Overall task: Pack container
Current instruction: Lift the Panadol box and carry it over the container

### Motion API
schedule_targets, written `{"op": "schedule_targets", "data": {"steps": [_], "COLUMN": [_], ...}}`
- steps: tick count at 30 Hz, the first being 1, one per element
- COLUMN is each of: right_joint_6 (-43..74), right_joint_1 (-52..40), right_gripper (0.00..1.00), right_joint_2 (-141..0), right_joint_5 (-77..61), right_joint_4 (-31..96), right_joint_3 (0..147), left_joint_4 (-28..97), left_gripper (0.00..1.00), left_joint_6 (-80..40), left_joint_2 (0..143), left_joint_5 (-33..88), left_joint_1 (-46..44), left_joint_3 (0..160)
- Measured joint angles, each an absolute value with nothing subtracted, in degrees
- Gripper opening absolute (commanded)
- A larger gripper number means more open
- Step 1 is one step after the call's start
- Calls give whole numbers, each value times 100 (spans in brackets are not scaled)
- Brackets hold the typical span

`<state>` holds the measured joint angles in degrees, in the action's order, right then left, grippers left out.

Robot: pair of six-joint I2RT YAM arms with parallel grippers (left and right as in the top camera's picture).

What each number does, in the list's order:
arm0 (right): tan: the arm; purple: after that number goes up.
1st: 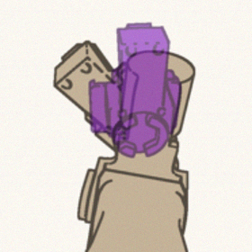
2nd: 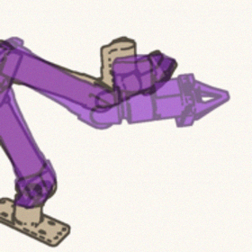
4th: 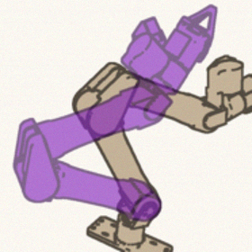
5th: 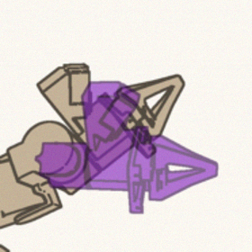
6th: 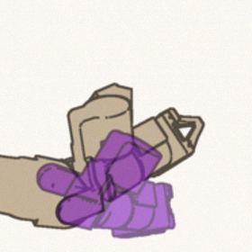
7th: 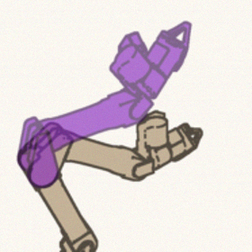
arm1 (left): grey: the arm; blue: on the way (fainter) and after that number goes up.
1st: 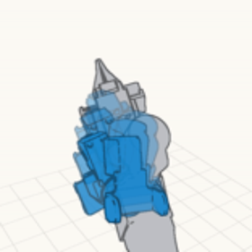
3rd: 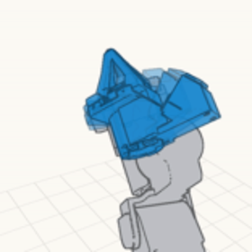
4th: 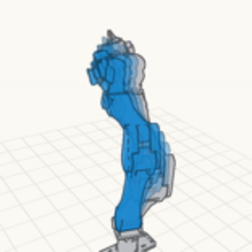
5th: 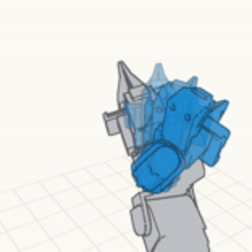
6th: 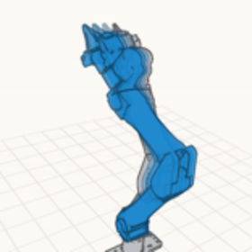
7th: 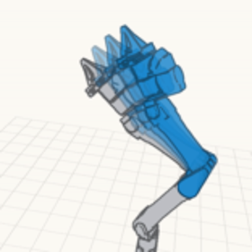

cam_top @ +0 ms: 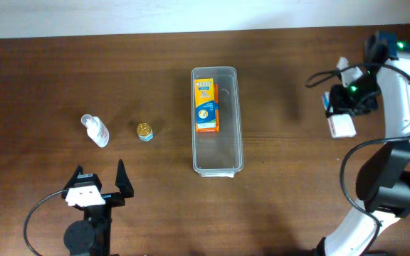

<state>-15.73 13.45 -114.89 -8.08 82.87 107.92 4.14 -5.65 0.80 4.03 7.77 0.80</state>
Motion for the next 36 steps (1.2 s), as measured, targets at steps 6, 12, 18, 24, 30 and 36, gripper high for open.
{"op": "schedule_targets", "data": {"steps": [6, 12, 18, 24, 30, 36], "right_joint_6": [-1531, -1389, -1236, -1072, -823, -530], "right_joint_1": [635, -49, -650, -1074, -1212, -1210], "right_gripper": [41, 41, 41, 41, 41, 42], "right_joint_2": [-11487, -11491, -11491, -11467, -11306, -11166], "right_joint_5": [-930, -1026, -1321, -1479, -1518, -1518], "right_joint_4": [8973, 9430, 9699, 9699, 9699, 9699], "right_joint_3": [11622, 12293, 13085, 13585, 13749, 13749], "left_joint_4": [414, 414, 414, 414, 414, 414], "left_gripper": [99, 99, 99, 99, 99, 99], "left_joint_6": [-565, -567, -567, -567, -567, -567], "left_joint_2": [78, 80, 78, 78, 78, 78], "left_joint_5": [403, 403, 403, 403, 403, 403], "left_joint_1": [777, 777, 777, 777, 777, 777], "left_joint_3": [80, 80, 80, 80, 80, 80]}}
